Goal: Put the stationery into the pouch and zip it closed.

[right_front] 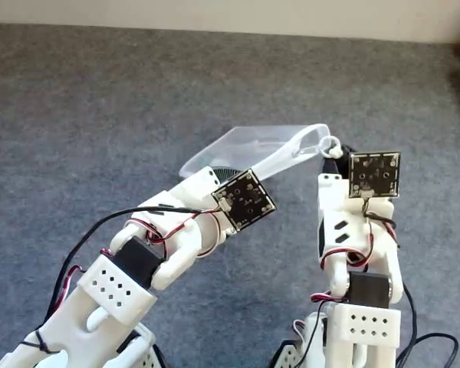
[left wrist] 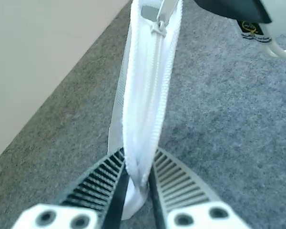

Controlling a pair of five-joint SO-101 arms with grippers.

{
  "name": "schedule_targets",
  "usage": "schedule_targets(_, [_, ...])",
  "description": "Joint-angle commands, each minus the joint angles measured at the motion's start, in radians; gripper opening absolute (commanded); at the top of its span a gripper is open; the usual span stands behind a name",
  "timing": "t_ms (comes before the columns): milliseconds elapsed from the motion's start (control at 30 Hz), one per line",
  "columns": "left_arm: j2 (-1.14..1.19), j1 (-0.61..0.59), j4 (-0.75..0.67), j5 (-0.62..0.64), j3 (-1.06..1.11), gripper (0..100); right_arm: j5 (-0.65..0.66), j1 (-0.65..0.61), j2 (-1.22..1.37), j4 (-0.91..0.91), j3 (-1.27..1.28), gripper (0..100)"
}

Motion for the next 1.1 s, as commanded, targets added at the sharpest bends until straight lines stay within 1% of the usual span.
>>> schedule_targets(0, [-0.03,-0.033,-0.006,0.011,-0.005,1,-0.014,0.084,0.008,-0.031,-0.074,0.5])
schedule_targets(67, [-0.03,-0.033,-0.006,0.011,-0.005,1,-0.011,0.114,0.008,-0.038,-0.074,0.5])
schedule_targets(167, [-0.03,-0.033,-0.006,0.011,-0.005,1,-0.008,0.185,0.008,-0.128,-0.07,0.5])
schedule_targets(300, [-0.03,-0.033,-0.006,0.011,-0.005,1,-0.008,0.277,0.071,-0.163,-0.05,0.5])
schedule_targets(467, [-0.03,-0.033,-0.006,0.011,-0.005,1,-0.008,0.328,0.189,-0.188,-0.05,0.5])
schedule_targets(700, [-0.03,-0.033,-0.006,0.011,-0.005,1,-0.009,0.321,0.2,-0.182,-0.05,1.2])
schedule_targets(767, [-0.03,-0.033,-0.005,0.011,-0.005,1,-0.012,0.32,0.199,-0.143,-0.051,5.1])
schedule_targets(867, [-0.03,-0.03,-0.002,0.008,-0.007,1,-0.012,0.277,0.174,-0.056,-0.07,15.0])
schedule_targets(900, [-0.03,-0.028,-0.002,0.008,-0.008,2,-0.012,0.257,0.153,-0.01,-0.079,18.0])
schedule_targets(967, [-0.031,-0.033,-0.002,0.009,-0.01,7,-0.008,0.202,0.094,0.091,-0.093,22.5])
schedule_targets(1067, [-0.031,-0.033,-0.002,0.011,-0.012,16,-0.006,0.124,-0.022,0.217,-0.116,24.6])
